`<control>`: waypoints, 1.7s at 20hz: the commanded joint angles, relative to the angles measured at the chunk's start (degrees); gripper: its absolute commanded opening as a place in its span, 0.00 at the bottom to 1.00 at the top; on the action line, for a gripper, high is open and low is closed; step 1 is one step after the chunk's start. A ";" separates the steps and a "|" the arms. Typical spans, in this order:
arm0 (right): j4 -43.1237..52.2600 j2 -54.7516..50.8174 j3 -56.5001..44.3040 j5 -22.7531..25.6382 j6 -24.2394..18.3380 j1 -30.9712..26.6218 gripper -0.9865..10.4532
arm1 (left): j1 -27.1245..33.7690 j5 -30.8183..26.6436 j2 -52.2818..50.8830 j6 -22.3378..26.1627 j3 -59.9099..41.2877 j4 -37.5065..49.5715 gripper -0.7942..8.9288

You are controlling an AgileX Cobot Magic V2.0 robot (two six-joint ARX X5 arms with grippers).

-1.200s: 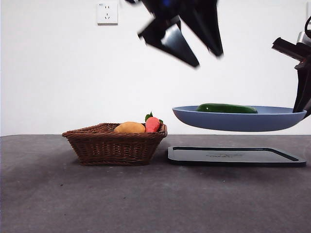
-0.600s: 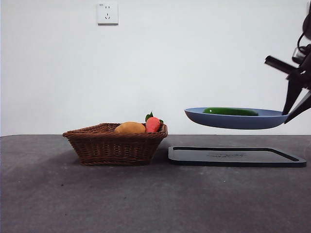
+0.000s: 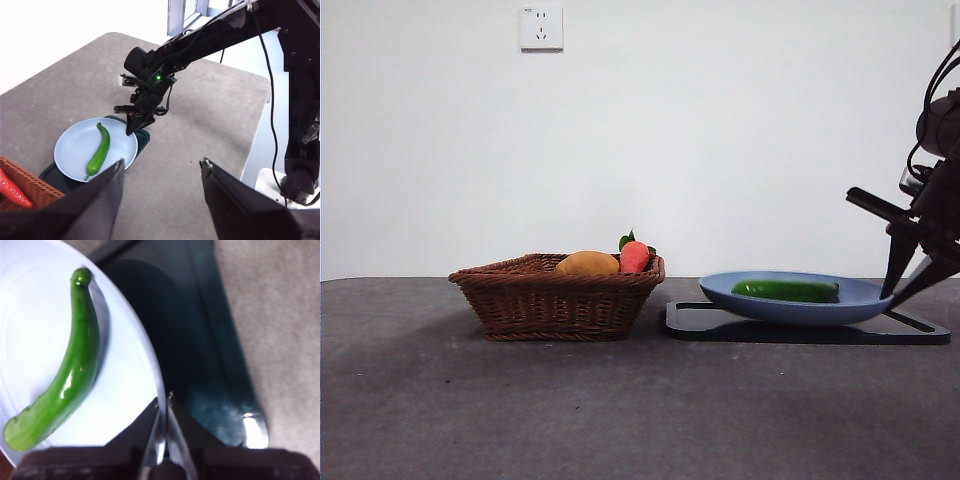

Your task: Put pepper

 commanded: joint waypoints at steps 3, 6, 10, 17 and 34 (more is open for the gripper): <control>0.04 1.22 1.33 1.66 -1.18 0.33 0.09 | -0.50 -0.09 0.37 -1.46 1.36 0.35 0.36; -0.33 1.22 1.33 1.79 -2.19 0.46 0.12 | -0.50 -0.07 0.37 -1.46 1.36 0.33 0.36; -0.52 1.20 1.33 1.84 -2.45 0.44 0.22 | -0.50 -0.09 0.37 -1.46 1.38 0.04 0.36; -5.51 -9.35 1.36 1.88 -6.51 -0.37 0.22 | -0.50 -3.39 0.39 -1.42 1.36 -3.65 0.36; -43.67 -51.43 1.36 1.64 -26.84 17.70 0.09 | -0.50 -11.06 0.72 0.28 1.36 -10.19 0.09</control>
